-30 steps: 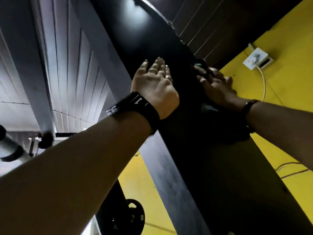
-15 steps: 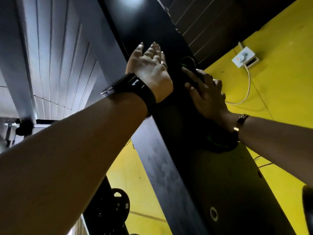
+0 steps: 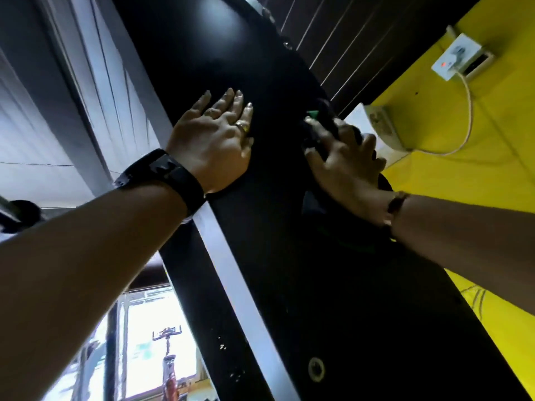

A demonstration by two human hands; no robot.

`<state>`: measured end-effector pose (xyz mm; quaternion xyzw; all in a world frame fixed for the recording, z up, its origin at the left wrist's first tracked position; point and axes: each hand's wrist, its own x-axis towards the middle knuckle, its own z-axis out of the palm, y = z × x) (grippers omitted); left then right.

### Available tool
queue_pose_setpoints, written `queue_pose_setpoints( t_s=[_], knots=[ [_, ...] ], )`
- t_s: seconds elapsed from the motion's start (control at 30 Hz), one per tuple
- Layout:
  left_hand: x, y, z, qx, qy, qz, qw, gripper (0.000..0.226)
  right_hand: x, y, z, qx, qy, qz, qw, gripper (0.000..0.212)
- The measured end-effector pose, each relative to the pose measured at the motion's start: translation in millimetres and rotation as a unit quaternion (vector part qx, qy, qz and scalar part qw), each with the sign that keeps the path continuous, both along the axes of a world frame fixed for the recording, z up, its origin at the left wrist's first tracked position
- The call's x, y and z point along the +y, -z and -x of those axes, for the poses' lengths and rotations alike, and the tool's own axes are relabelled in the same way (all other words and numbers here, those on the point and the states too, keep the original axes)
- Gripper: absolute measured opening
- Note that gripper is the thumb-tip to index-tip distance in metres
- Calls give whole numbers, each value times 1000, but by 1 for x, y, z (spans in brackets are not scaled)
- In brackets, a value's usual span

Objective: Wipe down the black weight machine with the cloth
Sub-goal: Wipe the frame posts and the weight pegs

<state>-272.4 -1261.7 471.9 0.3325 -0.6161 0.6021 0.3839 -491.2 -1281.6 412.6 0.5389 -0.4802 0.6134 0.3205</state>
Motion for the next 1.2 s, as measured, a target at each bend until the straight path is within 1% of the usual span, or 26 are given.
queue_pose_setpoints(
  t_s=[0.03,0.07,0.1,0.13,0.2,0.23,0.3,0.37,0.4,0.43,0.5,0.57,0.63,0.7,0.73,0.77,0.8,0.83,0.87,0.9,0.97,1.03,1.07,1.1,1.13,1.2],
  knots=[
    [5,4,4,-25,-14,28,999,71,3,10,0,71,29,33,996,57],
    [11,7,7,-42,-22,36,998,69,-1,17,6,139,55,70,986,58],
    [14,7,7,-49,-35,51,997,69,-9,26,16,216,75,100,968,57],
    [17,8,6,-60,-42,45,996,70,-14,31,28,277,74,113,951,54],
    [17,7,4,-73,-71,22,995,73,-20,21,55,325,68,115,936,53],
    [19,8,4,-79,-82,15,993,74,-20,15,61,325,59,108,938,54],
    [23,7,2,-80,-86,-1,993,71,-18,10,57,272,54,92,956,59],
    [26,4,2,-71,-66,-30,995,64,-10,10,38,169,27,62,983,70],
    [27,1,3,-66,-48,-50,995,62,-5,9,28,123,9,43,991,71],
    [28,-1,3,-56,-27,-68,996,60,3,10,16,107,1,32,994,68],
    [31,-3,3,-37,11,-96,995,58,12,15,-6,148,16,58,987,68],
    [34,-5,2,-5,82,-157,984,53,15,26,-27,230,50,88,968,78],
    [36,-7,-2,27,140,-207,968,49,12,46,-45,322,75,129,935,78],
    [37,-10,-4,63,129,-221,965,58,10,58,-53,402,69,199,891,69],
    [37,-11,-5,82,111,-221,966,58,8,55,-49,440,58,230,866,66],
    [38,-11,-5,85,93,-219,967,51,5,46,-42,476,47,244,844,64],
    [39,-10,-6,64,89,-220,969,47,2,34,-33,498,39,251,829,64],
    [40,-9,-6,29,88,-227,970,48,1,21,-22,501,35,247,829,64],
    [41,-10,-7,0,84,-237,968,52,0,8,-11,486,35,234,842,64],
    [42,-11,-6,-19,83,-240,967,55,1,-2,-2,456,38,213,864,64],
    [41,-14,-3,15,127,-259,957,49,3,-9,4,380,40,160,910,67],
    [39,-15,0,55,189,-280,940,44,7,0,-14,308,43,141,940,73],
    [37,-16,0,55,203,-290,933,50,10,9,-27,280,43,143,948,75],
    [37,-15,0,44,191,-291,937,59,12,23,-41,271,45,153,949,75],
    [37,-15,0,24,151,-272,950,64,12,40,-55,280,46,171,943,73],
    [39,-13,1,-14,58,-206,977,64,10,71,-71,322,40,213,922,65]
  ],
)
